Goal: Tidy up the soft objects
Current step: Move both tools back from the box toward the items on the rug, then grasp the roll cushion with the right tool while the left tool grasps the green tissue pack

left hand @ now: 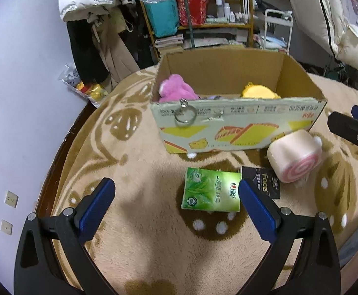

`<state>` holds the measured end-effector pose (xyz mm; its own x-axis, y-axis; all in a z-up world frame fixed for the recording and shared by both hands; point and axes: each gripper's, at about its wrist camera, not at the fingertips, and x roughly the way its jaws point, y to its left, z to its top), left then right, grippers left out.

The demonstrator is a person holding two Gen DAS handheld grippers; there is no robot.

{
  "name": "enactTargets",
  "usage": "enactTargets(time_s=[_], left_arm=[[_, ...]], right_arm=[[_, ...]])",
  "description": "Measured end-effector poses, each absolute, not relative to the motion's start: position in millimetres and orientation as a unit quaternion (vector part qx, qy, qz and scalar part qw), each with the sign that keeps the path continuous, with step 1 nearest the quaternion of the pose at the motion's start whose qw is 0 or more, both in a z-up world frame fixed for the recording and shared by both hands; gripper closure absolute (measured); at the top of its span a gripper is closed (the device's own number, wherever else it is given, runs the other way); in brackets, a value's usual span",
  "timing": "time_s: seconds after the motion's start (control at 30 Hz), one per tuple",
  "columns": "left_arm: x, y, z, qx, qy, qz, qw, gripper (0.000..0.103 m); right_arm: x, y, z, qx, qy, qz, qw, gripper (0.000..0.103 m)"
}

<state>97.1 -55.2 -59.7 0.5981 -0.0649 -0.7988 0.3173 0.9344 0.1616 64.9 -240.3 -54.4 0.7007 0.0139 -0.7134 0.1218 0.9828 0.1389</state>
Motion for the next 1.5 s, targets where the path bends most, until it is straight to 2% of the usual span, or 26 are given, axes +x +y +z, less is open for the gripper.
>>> enactTargets(time_s=[0.87,1.5], left_arm=[[117,-90,-123,0.172,0.524,-0.144,0.822,0.004],[127,-89,-137,0.2,0.541,-0.128,0.807,0.004]], right_arm=[[105,-233,-104,0.108,0.473,-0.021,0.874,0.0],[114,-215,-123,0.072,0.512,-0.009,0.856,0.0]])
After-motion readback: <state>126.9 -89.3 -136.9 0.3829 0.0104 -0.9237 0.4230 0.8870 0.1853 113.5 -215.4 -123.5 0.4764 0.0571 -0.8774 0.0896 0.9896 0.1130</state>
